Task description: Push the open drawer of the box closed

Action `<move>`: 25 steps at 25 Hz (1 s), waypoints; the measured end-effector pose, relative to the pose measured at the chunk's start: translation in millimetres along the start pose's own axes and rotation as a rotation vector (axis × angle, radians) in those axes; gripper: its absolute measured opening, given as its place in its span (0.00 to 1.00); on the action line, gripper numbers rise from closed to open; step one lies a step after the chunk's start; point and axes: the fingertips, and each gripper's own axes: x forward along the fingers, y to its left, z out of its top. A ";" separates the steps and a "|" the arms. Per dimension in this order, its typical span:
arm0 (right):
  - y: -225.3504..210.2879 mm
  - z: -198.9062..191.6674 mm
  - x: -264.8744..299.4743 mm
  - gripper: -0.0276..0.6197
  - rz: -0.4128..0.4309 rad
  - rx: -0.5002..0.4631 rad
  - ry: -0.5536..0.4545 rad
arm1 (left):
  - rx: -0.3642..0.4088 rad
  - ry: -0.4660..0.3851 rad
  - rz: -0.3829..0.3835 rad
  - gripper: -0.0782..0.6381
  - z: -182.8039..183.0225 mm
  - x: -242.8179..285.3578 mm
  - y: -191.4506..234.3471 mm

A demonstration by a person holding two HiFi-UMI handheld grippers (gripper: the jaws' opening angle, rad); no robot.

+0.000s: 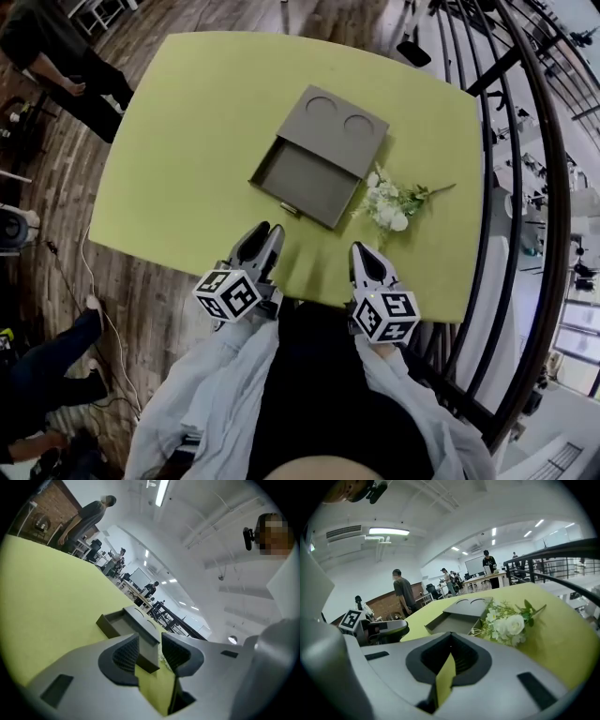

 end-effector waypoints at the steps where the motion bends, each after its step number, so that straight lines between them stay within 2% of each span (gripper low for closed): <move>1: -0.4 0.8 1.9 0.05 -0.011 0.012 -0.001 | -0.022 0.004 -0.007 0.31 0.6 3.4 2.5; 8: -17.2 -10.6 23.2 0.05 -0.077 0.066 0.020 | -0.264 0.012 -0.042 0.31 -11.7 30.8 33.4; 12: -29.4 -9.1 24.7 0.05 -0.118 0.071 0.021 | -0.353 0.028 -0.074 0.31 -20.4 45.2 38.0; 14: -33.1 -10.1 23.5 0.05 -0.136 0.076 0.025 | -0.417 0.047 -0.051 0.31 -29.5 49.3 45.8; 16: -36.1 -12.7 22.1 0.05 -0.153 0.083 0.029 | -0.514 0.059 -0.022 0.31 -39.3 53.0 52.3; 18: -39.2 -16.5 20.2 0.05 -0.169 0.092 0.034 | -0.585 0.058 -0.028 0.31 -45.8 58.4 54.2; 22: -43.0 -21.5 19.4 0.05 -0.185 0.111 0.037 | -0.686 0.045 -0.029 0.31 -50.6 68.5 56.7; 25: -45.3 -24.3 17.9 0.05 -0.197 0.121 0.040 | -0.720 0.048 0.001 0.31 -55.0 70.5 63.9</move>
